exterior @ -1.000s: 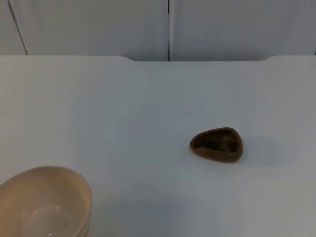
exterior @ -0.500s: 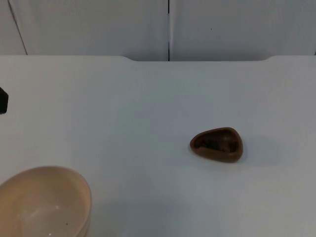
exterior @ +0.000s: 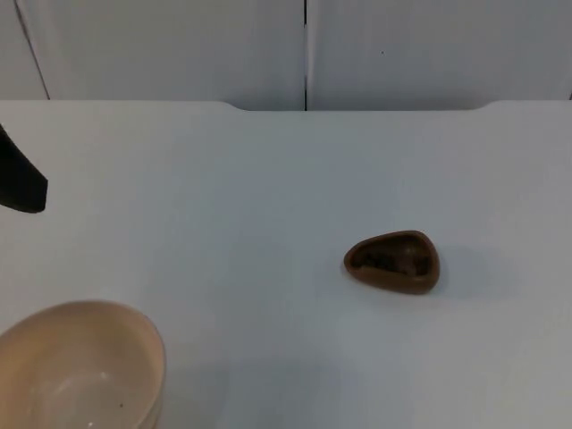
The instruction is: Pick up the bowl with the left hand and pour the coffee beans from the cup into the bowl with the right hand.
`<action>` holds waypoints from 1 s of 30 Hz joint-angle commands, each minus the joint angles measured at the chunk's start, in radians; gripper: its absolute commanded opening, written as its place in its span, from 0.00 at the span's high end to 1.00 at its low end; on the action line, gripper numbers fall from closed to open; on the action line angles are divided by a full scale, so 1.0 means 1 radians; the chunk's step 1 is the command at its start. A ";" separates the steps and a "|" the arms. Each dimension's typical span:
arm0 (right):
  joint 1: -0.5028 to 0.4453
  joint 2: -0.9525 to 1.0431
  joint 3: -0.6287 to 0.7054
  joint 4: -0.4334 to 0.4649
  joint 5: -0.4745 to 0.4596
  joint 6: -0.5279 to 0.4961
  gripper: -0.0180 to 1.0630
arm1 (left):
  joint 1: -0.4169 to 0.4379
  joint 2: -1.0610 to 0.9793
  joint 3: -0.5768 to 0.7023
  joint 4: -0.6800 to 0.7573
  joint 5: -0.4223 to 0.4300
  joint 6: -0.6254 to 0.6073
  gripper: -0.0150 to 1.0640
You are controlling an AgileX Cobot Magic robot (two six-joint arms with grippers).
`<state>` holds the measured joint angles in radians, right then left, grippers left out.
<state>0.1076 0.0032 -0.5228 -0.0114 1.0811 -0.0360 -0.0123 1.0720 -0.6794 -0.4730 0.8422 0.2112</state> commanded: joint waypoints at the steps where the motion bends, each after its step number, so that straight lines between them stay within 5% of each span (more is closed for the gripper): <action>1: -0.005 -0.003 0.006 -0.005 -0.002 -0.005 0.01 | -0.029 0.029 -0.007 -0.010 -0.034 -0.024 0.01; 12: -0.005 -0.003 0.006 -0.005 -0.002 -0.005 0.01 | -0.073 0.197 -0.007 0.174 -0.118 -0.237 0.01; 26: -0.005 -0.003 0.006 -0.006 -0.002 -0.005 0.01 | -0.073 0.216 -0.007 0.216 -0.119 -0.343 0.01; 30: -0.005 -0.003 0.006 -0.006 -0.002 -0.005 0.01 | -0.073 0.216 -0.007 0.254 -0.141 -0.453 0.01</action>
<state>0.1076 0.0032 -0.5228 -0.0114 1.0811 -0.0360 -0.0776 1.2873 -0.6810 -0.2396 0.7130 -0.1897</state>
